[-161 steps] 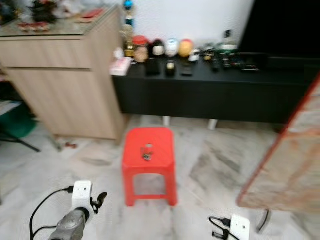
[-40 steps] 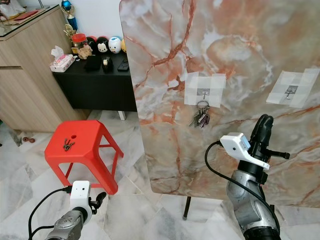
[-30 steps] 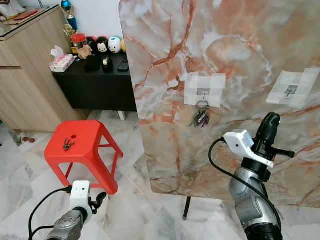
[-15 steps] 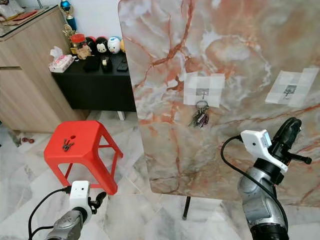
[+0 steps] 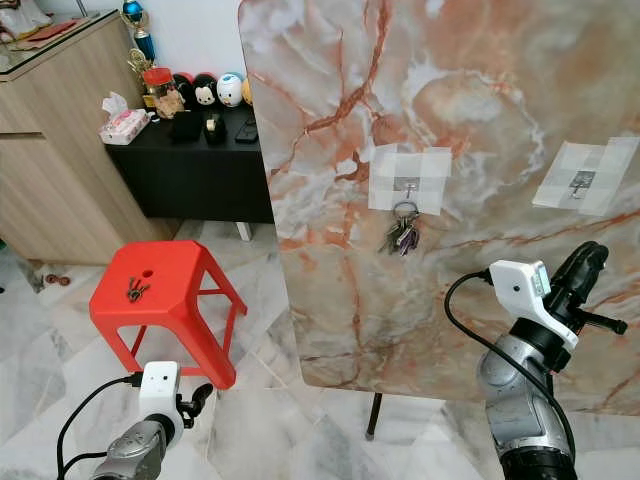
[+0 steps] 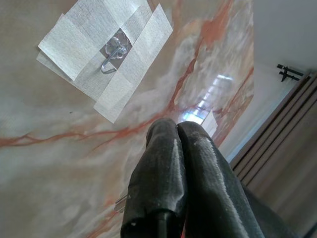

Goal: Hang keys on a hook

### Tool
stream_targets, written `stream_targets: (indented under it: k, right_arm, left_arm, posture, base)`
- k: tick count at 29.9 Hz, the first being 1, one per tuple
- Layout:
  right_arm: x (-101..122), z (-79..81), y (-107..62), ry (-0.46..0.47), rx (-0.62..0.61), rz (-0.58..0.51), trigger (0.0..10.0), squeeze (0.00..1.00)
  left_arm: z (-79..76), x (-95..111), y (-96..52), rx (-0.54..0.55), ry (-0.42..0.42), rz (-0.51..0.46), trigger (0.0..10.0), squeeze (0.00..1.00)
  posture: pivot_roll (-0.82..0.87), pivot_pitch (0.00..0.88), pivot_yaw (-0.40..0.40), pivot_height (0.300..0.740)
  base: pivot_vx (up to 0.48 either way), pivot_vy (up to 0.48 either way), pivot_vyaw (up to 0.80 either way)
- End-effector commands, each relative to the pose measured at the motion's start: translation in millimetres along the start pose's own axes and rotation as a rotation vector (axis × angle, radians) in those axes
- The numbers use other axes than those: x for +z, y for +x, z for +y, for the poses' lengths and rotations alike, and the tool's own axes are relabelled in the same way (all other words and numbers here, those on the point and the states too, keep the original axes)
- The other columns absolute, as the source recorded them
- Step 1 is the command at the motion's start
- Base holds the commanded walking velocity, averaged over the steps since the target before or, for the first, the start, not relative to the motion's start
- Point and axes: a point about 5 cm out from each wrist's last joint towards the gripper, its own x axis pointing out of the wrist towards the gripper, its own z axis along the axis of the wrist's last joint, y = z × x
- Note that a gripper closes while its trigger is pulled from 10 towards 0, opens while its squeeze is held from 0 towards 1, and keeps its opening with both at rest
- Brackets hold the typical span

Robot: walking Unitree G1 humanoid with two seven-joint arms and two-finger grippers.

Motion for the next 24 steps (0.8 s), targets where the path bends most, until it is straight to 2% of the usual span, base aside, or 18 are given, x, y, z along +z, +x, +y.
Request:
stream_targets:
  k: [1,7,9,10,13,14,15,16,17,18,19,20,21,22,24]
  right_arm:
    - [3.4,1.4,2.3,0.02,0.0,0.007,10.0,0.0]
    - [4.5,3.1,1.2,0.027,0.011,0.007,10.0,0.0]
    - [5.3,5.5,0.6,0.045,0.032,0.013,10.0,0.0]
    - [5.8,11.2,-1.4,0.105,0.09,0.039,10.0,0.0]
    - [5.8,11.2,-1.4,0.105,0.09,0.039,10.0,0.0]
    - [6.2,18.1,-4.6,0.187,0.159,0.077,10.0,0.0]
    - [4.9,26.8,-10.6,0.309,0.249,0.169,10.0,0.0]
    - [4.9,26.8,-10.6,0.309,0.249,0.169,10.0,0.0]
    - [1.6,35.6,-19.0,0.438,0.336,0.289,10.0,0.0]
    - [1.6,35.6,-19.0,0.438,0.336,0.289,10.0,0.0]
    - [-4.9,44.7,-31.7,0.514,0.441,0.407,10.0,0.0]
    - [-4.9,44.7,-31.7,0.514,0.441,0.407,10.0,0.0]
    - [-10.1,50.3,-42.3,0.549,0.514,0.488,10.0,0.0]
    - [-10.1,50.3,-42.3,0.549,0.514,0.488,10.0,0.0]
    - [-19.7,54.8,-60.6,0.541,0.64,0.582,10.0,0.0]
  left_arm:
    - [2.9,-4.7,-1.7,0.006,-0.008,0.019,10.0,0.0]
    - [2.5,-5.1,-1.8,0.005,-0.006,0.019,10.0,0.0]
    - [2.2,-5.2,-1.9,0.005,-0.005,0.019,10.0,0.0]
    - [2.1,-5.2,-1.9,0.005,-0.003,0.018,10.0,0.0]
    - [2.1,-5.2,-1.9,0.005,-0.003,0.018,10.0,0.0]
    - [2.2,-4.6,-1.8,0.004,0.002,0.014,10.0,0.0]
    - [3.0,-3.2,-1.7,0.005,0.008,0.006,10.0,0.0]
    - [3.0,-3.2,-1.7,0.005,0.008,0.006,10.0,0.0]
    - [4.9,-1.4,-1.5,0.007,0.012,-0.003,10.0,0.0]
    - [4.9,-1.4,-1.5,0.007,0.012,-0.003,10.0,0.0]
    - [6.9,0.1,-1.5,0.009,0.015,-0.011,10.0,0.0]
    - [6.9,0.1,-1.5,0.009,0.015,-0.011,10.0,0.0]
    - [8.7,1.4,-1.5,0.009,0.021,-0.019,10.0,0.0]
    - [8.7,1.4,-1.5,0.009,0.021,-0.019,10.0,0.0]
    - [11.1,5.9,-1.3,-0.003,0.037,-0.044,10.0,0.0]
  posture:
    - [-0.02,0.042,0.066,0.74]
    - [-0.02,0.041,0.065,0.74]
    - [-0.02,0.04,0.064,0.74]
    - [-0.02,0.039,0.064,0.74]
    - [-0.02,0.039,0.064,0.74]
    - [-0.02,0.038,0.063,0.74]
    - [-0.02,0.038,0.061,0.74]
    - [-0.02,0.038,0.061,0.74]
    - [-0.02,0.037,0.06,0.74]
    - [-0.02,0.037,0.06,0.74]
    - [-0.01,0.036,0.059,0.74]
    - [-0.01,0.036,0.059,0.74]
    - [-0.02,0.035,0.059,0.74]
    - [-0.02,0.035,0.059,0.74]
    - [-0.01,0.034,0.057,0.74]
  base:
    - [0.0,0.0,0.0]
    - [0.0,0.0,0.0]
    - [0.0,0.0,0.0]
    - [0.0,0.0,0.0]
    - [0.0,0.0,0.0]
    - [0.0,0.0,0.0]
    - [0.0,0.0,0.0]
    - [0.0,0.0,0.0]
    - [0.0,0.0,0.0]
    - [0.0,0.0,0.0]
    - [0.0,0.0,0.0]
    - [0.0,0.0,0.0]
    - [0.0,0.0,0.0]
    - [0.0,0.0,0.0]
    - [0.0,0.0,0.0]
